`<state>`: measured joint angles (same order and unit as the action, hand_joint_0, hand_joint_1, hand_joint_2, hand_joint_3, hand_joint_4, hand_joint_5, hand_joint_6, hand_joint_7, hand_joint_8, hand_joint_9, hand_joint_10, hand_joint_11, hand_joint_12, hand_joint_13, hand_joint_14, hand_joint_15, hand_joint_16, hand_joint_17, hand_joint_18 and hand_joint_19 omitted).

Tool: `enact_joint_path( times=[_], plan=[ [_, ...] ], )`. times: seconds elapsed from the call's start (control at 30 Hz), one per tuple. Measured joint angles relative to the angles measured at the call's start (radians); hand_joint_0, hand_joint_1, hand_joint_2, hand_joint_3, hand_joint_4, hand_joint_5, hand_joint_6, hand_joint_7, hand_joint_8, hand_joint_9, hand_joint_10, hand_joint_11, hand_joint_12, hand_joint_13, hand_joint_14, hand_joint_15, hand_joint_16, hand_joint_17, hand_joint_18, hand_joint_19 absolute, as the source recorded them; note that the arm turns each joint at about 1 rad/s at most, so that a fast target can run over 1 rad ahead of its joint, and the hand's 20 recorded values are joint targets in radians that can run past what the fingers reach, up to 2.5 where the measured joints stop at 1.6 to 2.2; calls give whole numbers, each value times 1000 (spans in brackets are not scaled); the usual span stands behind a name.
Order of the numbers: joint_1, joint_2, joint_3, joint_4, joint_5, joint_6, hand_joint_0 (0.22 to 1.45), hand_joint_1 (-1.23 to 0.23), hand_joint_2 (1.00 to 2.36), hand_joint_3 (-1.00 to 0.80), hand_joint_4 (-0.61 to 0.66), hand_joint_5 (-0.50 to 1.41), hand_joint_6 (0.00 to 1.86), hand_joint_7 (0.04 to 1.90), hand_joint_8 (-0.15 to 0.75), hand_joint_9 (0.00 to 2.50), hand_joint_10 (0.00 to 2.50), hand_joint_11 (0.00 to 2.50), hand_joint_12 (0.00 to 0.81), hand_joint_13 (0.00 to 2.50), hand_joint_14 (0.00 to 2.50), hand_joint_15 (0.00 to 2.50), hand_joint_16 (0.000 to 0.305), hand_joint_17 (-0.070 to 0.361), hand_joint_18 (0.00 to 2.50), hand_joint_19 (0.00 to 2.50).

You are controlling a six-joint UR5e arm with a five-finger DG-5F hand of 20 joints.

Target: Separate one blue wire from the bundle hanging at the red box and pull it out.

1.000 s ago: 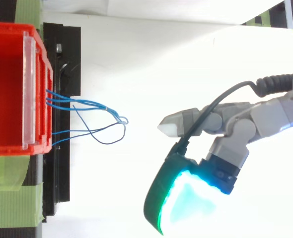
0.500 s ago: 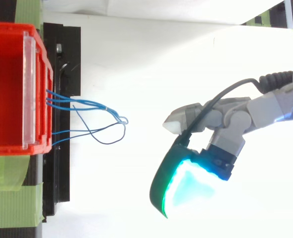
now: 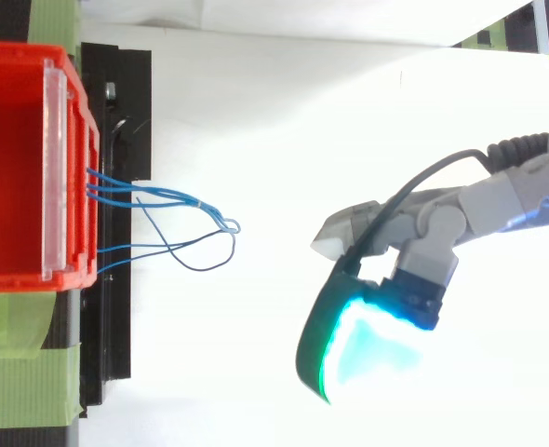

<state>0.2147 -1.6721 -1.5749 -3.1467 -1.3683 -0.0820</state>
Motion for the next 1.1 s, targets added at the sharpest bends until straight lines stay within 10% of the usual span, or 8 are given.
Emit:
enact_joint_path(
  times=[0.8,1.1],
  plan=[
    [10,-1,-12,-103,134,-609,528,-730,1000,-500,342,-173,503,859,314,284,0,0,386,187,3,123,60,136,202,21],
    [15,-1,-146,20,255,-851,530,-709,1000,-500,345,-169,503,866,316,293,0,0,386,192,3,128,60,135,207,32]
  ],
)
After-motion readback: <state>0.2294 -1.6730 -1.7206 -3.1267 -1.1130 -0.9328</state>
